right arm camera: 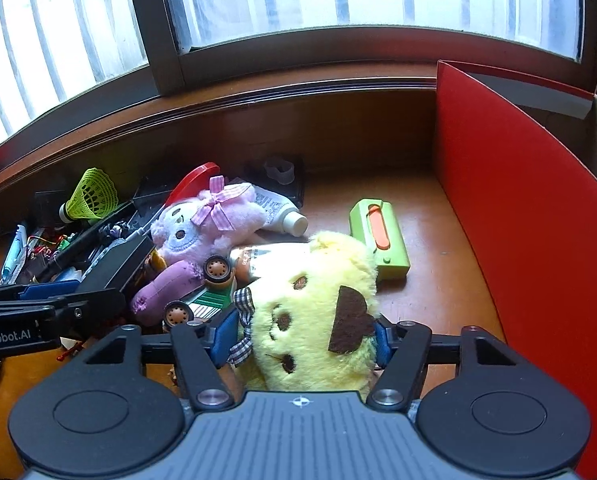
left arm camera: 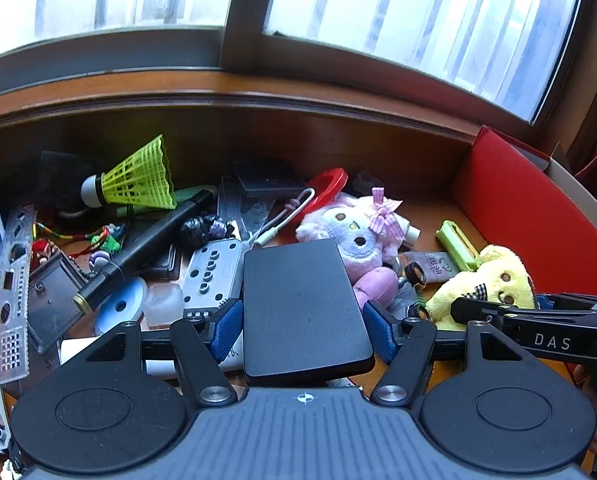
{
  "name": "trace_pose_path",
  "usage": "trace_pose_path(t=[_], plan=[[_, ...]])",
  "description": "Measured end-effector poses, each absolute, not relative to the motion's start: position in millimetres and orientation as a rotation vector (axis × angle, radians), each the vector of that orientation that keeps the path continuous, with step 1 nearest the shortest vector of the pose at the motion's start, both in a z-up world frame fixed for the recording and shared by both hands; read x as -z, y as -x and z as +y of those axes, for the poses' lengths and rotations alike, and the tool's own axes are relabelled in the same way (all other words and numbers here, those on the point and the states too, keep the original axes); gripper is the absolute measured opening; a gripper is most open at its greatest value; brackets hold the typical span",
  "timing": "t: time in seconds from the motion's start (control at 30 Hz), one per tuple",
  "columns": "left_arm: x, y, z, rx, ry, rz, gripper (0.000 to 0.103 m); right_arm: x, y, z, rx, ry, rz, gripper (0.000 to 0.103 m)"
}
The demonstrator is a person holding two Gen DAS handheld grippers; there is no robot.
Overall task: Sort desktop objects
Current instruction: 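Close the right gripper on the yellow dog plush, then lift the yellow dog plush with the right gripper toward the cardboard box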
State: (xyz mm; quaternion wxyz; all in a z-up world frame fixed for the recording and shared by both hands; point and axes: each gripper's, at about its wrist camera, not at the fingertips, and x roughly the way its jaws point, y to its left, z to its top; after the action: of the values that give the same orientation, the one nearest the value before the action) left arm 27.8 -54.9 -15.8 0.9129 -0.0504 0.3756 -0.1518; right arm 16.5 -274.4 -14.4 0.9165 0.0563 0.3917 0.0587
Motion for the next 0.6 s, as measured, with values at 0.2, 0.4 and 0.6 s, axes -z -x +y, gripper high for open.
trace_pose_path(t=[0.2, 0.4, 0.6], plan=[[12.1, -25.2, -55.7, 0.317, 0.092, 0.758, 0.065, 10.5, -13.0, -275.2, -0.129, -0.123, 0.793, 0.061], [10.2, -23.3, -58.1, 0.332, 0.083, 0.757, 0.065, 6.9, -8.0, -276.5, -0.127, -0.141, 0.782, 0.059], [6.0, -18.8, -60.7, 0.351, 0.072, 0.744, 0.065, -2.1, 1.9, -275.6, -0.131, -0.15, 0.748, 0.057]])
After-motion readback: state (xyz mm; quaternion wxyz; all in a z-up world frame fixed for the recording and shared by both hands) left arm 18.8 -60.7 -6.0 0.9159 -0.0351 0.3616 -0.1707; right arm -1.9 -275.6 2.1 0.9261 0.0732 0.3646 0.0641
